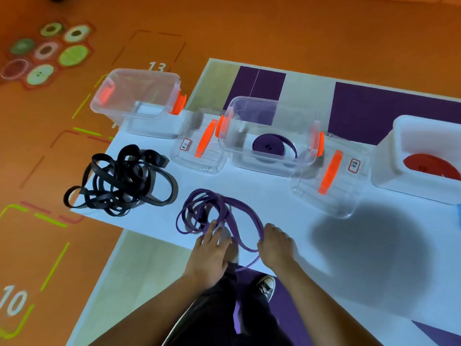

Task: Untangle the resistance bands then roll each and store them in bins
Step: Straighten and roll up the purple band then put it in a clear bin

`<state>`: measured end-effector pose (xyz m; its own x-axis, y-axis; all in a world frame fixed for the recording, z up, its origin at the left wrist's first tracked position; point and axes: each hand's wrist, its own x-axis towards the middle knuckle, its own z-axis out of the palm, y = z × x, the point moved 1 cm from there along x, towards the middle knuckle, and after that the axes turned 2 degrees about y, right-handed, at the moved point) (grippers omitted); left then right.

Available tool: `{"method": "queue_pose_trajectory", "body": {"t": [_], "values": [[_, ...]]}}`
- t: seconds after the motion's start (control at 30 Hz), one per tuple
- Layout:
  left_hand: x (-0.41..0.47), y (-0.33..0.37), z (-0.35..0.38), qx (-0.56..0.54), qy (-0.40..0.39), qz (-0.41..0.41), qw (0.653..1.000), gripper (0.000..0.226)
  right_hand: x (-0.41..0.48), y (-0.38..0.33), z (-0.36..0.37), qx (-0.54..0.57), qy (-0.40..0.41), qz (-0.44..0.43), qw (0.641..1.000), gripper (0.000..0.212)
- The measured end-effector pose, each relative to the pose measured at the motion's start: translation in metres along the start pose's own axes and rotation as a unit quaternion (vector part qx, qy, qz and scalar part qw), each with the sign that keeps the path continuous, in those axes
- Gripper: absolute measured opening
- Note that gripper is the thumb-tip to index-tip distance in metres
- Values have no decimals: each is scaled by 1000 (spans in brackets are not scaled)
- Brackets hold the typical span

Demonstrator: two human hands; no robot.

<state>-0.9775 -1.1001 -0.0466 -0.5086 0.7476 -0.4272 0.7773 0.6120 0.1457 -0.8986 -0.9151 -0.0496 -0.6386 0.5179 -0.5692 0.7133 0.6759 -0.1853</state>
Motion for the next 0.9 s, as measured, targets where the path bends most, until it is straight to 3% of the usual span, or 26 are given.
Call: {"method": "queue_pose_trajectory", "body": {"t": [0.13,0.23,0.37,0.47,0.57,0.7,0.8,0.9], "values": [[1,-3,-14,8,26,-30,999,61,-10,3,-17,122,36,27,991,20],[1,-4,-21,-6,33,-58,998,56,-22,18,-35,313,67,43,946,18],[9,17,-32,-128,37,-54,990,58,-35,37,-69,458,103,13,883,26],[14,37,-42,-197,49,-51,978,52,-46,48,-96,484,110,-28,867,24],[12,51,-58,-242,128,-37,961,34,-67,55,-119,491,114,-97,858,18],[11,63,-98,-303,239,-6,923,21,-86,52,-142,424,142,-172,878,21],[8,73,-129,-362,250,27,897,29,-99,47,-163,409,174,-206,872,21],[3,75,-154,-356,261,72,895,29,-115,37,-194,430,179,-238,852,20]]}}
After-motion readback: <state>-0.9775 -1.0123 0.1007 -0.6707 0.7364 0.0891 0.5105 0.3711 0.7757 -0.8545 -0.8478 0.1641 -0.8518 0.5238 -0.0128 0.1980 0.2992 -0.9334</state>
